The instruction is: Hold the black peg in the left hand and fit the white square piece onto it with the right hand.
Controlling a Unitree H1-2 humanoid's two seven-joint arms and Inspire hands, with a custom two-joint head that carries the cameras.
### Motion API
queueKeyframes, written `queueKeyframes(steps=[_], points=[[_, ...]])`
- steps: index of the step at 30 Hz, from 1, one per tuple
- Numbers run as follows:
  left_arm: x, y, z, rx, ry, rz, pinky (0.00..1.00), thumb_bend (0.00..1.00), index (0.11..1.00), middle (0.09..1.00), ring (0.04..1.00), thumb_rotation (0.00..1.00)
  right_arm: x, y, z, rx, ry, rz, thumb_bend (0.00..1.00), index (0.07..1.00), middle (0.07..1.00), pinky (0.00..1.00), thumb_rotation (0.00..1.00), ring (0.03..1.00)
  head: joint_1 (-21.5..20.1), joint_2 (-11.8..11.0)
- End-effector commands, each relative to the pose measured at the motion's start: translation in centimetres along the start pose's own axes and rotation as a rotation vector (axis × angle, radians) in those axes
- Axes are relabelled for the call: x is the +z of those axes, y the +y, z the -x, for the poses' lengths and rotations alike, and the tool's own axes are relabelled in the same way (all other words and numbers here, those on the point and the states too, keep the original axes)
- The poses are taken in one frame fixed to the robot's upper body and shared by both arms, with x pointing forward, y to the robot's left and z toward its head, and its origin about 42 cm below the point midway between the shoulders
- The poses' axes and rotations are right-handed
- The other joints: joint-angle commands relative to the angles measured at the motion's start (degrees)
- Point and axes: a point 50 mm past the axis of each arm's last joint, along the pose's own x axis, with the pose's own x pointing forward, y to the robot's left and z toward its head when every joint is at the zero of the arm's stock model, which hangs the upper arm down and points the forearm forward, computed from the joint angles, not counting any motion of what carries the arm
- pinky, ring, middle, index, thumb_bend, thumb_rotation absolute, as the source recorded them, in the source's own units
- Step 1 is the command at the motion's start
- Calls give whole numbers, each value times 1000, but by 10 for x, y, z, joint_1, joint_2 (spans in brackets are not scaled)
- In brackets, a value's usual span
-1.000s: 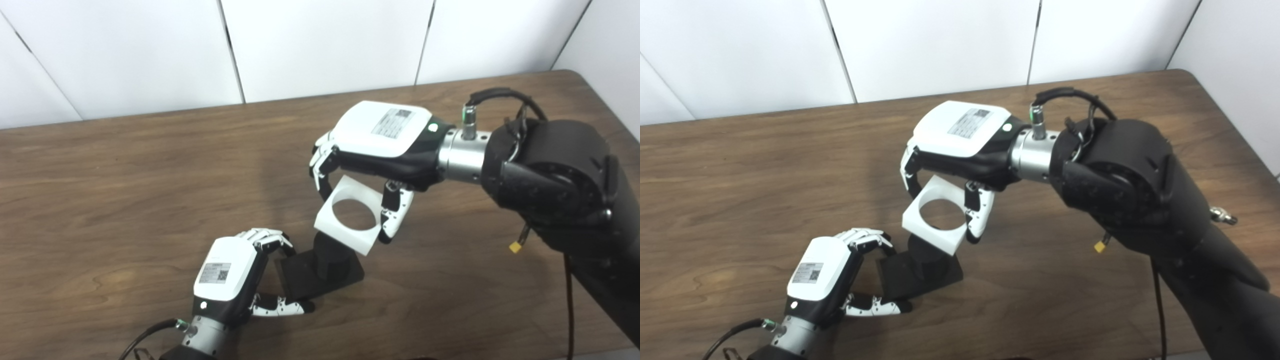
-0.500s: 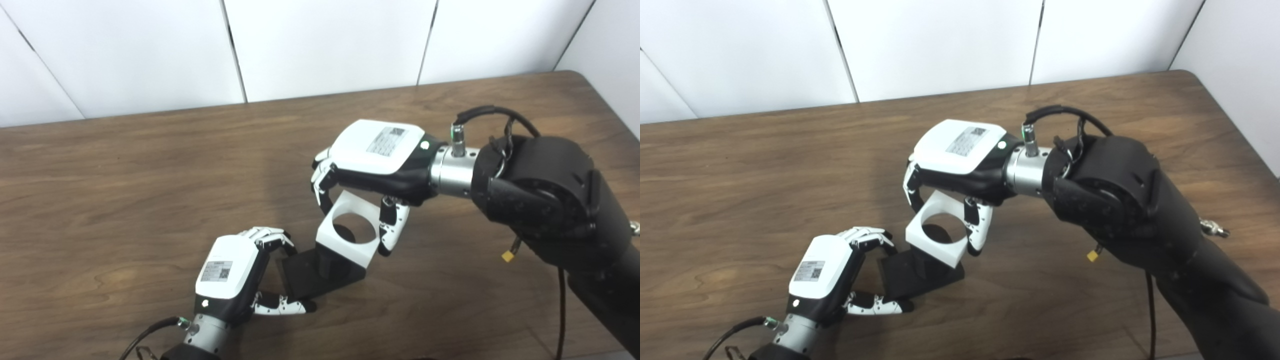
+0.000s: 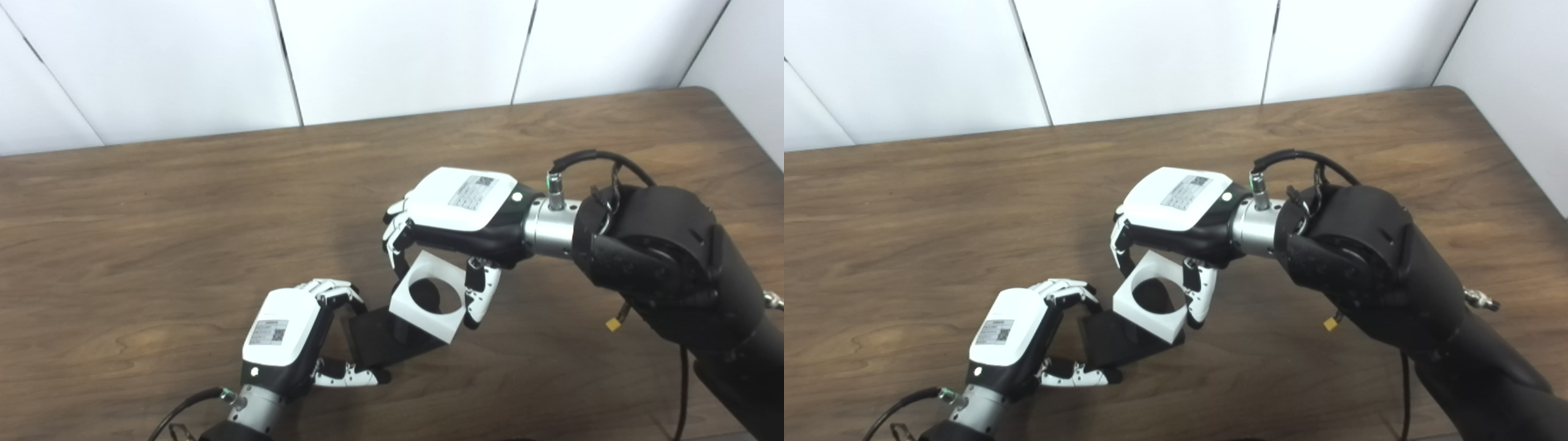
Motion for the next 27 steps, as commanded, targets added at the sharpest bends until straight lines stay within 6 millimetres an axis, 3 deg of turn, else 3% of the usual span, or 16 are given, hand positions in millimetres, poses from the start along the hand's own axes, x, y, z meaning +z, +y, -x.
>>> queueKeyframes(steps=[1, 27], points=[[7, -5, 2, -37, -25, 21, 669, 517, 487, 736, 765, 43, 1, -13, 2, -81, 4, 55, 522, 484, 792, 893, 127, 898, -1, 0], [11, -2, 1, -32, -25, 33, 672, 517, 487, 740, 770, 42, 8, -8, -10, -66, -9, 81, 523, 484, 797, 954, 128, 895, 0, 3]])
